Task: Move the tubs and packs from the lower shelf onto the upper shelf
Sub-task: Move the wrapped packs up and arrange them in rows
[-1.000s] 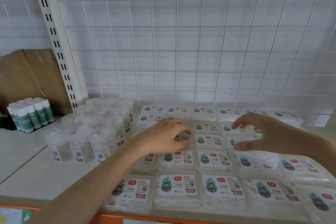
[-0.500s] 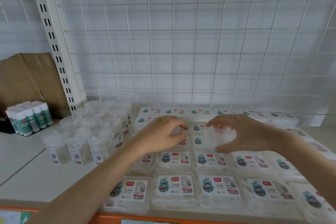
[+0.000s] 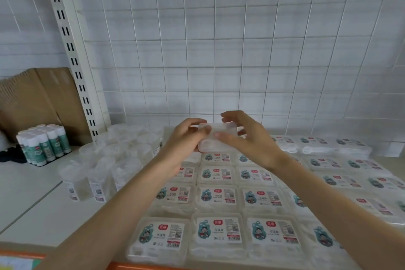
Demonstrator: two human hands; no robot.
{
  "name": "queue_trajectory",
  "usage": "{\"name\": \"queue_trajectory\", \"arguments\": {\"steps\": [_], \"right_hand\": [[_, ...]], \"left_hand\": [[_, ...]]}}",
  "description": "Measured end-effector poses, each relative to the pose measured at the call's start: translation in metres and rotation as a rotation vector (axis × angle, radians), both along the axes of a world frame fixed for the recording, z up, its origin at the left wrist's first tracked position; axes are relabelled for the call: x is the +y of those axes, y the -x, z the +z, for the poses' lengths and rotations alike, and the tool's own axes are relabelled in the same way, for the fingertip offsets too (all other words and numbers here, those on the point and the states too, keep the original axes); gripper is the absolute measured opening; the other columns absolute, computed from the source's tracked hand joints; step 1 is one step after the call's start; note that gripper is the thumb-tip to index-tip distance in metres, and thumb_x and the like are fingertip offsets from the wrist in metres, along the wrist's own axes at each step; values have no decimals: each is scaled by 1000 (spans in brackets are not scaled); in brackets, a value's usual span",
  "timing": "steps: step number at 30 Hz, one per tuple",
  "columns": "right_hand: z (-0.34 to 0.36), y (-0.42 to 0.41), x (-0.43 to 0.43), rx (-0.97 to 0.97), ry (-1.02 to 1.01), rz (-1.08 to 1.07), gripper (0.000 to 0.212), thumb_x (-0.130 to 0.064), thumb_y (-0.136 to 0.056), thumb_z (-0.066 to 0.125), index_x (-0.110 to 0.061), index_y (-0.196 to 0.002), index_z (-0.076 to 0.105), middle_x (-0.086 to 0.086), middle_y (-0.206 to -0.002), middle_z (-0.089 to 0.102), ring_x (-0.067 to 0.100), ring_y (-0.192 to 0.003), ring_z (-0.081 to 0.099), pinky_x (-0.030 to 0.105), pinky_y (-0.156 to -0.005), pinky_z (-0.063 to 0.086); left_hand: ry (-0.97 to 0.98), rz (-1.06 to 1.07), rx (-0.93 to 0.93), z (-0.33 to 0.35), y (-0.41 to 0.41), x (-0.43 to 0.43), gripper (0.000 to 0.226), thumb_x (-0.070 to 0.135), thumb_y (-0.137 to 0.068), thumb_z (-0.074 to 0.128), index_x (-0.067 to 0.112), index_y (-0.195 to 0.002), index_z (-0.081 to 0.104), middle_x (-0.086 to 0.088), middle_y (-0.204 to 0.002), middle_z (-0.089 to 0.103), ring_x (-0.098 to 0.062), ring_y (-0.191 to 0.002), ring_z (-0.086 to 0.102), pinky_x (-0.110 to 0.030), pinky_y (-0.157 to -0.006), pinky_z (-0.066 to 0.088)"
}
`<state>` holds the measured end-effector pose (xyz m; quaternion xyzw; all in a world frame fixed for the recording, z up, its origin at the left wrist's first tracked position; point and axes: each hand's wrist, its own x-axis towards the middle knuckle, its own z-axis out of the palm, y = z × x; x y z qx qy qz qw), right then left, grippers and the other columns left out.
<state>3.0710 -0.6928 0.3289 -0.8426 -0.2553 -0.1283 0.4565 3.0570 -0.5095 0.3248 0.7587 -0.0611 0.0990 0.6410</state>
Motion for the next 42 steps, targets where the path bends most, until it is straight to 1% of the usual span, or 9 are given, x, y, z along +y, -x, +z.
{"name": "queue_trajectory", "arguments": {"steps": [7,11,14,19,23,27,31,34,42], "right_hand": [[-9,-7,-10,274,-279,76,17,-27,-91,67,-17,-103,72,11,-95,73,10,-77,64,26,-73,50],[-11,-6,-10,272,-353,126,19,-20,-88,71,-20,-107,70,11,-95,72,12,-81,65,22,-72,49],[-13,-5,-10,218,-399,178,26,-9,-85,73,-18,-109,70,3,-96,73,10,-89,67,17,-75,51],[-16,-8,-11,130,-438,213,32,-6,-79,75,-21,-107,73,0,-110,72,18,-108,65,30,-92,54],[-18,-11,-12,139,-473,260,34,-3,-76,76,-20,-105,74,4,-115,69,20,-107,66,31,-92,54],[-19,-11,-13,198,-418,286,36,8,-77,74,-18,-103,73,-12,-117,67,16,-112,63,26,-85,54],[-18,-8,-14,317,-266,308,37,-12,-79,76,-25,-113,67,-12,-117,67,17,-110,64,44,-91,52],[-16,-6,-12,403,-346,317,56,-31,-77,72,-20,-129,55,1,-118,68,21,-104,66,35,-86,51],[-18,-6,-9,453,-313,292,43,-23,-91,66,-26,-132,54,8,-113,71,29,-107,67,51,-99,49]], "left_hand": [[31,40,-47,-3,-2,1,26,31,-93,66,22,-117,64,2,-107,68,-14,-98,66,-30,-82,55],[31,77,55,0,-4,-1,44,55,-99,42,20,-108,66,-3,-102,73,-22,-97,68,-39,-90,52],[-115,226,10,-1,-3,0,47,56,-99,34,18,-101,63,-4,-96,70,-20,-87,65,-36,-81,48],[-187,171,78,1,3,-2,34,55,-99,37,28,-88,55,-4,-81,67,-15,-68,59,-28,-66,48],[-112,95,151,2,1,0,33,47,-99,44,19,-110,58,-1,-72,69,-13,-60,59,-26,-55,46],[38,30,163,2,1,2,24,30,-99,53,15,-117,59,-7,-90,71,-13,-61,64,-24,-52,50],[190,42,83,2,-1,2,22,17,-99,53,23,-119,62,-7,-101,71,-18,-69,67,-28,-57,51],[116,55,39,1,-1,3,25,17,-99,52,29,-116,66,-4,-103,72,-16,-74,63,-30,-66,50],[-75,-90,-69,0,9,-4,20,32,-96,58,25,-112,68,4,-85,73,-6,-72,64,-22,-63,48]]}}
